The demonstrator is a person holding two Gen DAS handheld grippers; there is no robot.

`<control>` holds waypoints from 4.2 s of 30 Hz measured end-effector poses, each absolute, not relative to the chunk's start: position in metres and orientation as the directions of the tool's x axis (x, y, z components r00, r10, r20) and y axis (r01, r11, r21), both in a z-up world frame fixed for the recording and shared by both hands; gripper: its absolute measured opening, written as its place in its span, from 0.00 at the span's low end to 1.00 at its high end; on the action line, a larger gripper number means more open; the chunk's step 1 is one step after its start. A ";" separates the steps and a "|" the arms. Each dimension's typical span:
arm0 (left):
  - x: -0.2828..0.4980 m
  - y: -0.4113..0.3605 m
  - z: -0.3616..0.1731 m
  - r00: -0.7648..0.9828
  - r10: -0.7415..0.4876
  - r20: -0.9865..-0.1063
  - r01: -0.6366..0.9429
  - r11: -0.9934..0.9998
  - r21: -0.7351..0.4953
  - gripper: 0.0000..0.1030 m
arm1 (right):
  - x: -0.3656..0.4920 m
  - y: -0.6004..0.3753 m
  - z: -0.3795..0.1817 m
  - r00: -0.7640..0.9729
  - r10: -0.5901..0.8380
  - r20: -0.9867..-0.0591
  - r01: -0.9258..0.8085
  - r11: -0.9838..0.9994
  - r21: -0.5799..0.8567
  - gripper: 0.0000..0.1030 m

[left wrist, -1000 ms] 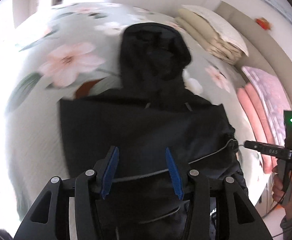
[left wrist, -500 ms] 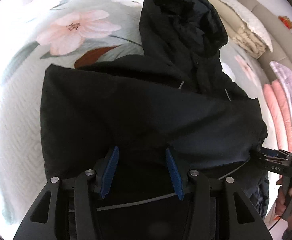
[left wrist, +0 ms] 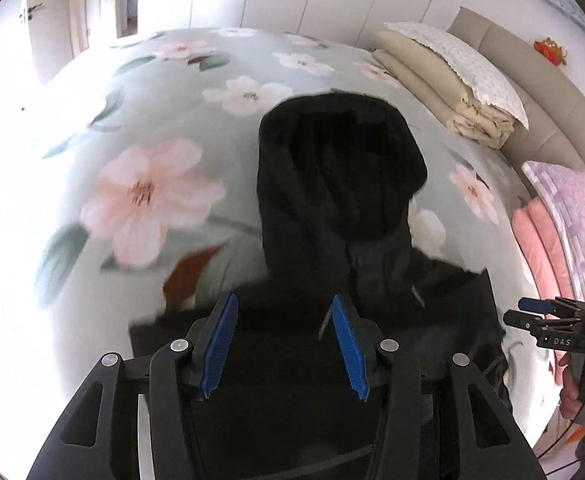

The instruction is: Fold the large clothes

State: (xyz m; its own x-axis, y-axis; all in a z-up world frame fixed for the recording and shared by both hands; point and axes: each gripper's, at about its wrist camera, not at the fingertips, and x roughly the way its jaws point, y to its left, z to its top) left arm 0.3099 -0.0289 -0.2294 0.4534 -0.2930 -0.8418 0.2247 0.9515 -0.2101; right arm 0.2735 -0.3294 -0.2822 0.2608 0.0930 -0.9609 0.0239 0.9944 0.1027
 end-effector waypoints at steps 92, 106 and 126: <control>0.575 0.010 -0.331 0.169 -0.590 -0.790 0.274 0.798 -0.537 0.53 | 0.540 -0.327 -0.375 0.195 0.313 -0.930 -0.164 0.945 0.284 0.70; 0.584 -0.043 -0.356 0.149 -0.575 -0.805 0.374 0.786 -0.493 0.16 | 0.572 -0.284 -0.403 0.153 0.384 -0.911 -0.211 0.913 0.350 0.38; 0.316 -0.004 -0.161 0.379 -0.607 -0.699 0.561 0.751 -0.348 0.11 | 0.327 -0.263 -0.178 0.623 0.098 -0.776 -0.204 0.978 -0.041 0.12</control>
State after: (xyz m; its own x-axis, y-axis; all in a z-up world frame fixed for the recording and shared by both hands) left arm 0.3163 -0.0042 -0.1614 0.3787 -0.6069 -0.6987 0.5611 0.7510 -0.3481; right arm 0.3274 -0.2627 -0.1780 0.6228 0.0980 -0.7762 -0.2044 0.9780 -0.0405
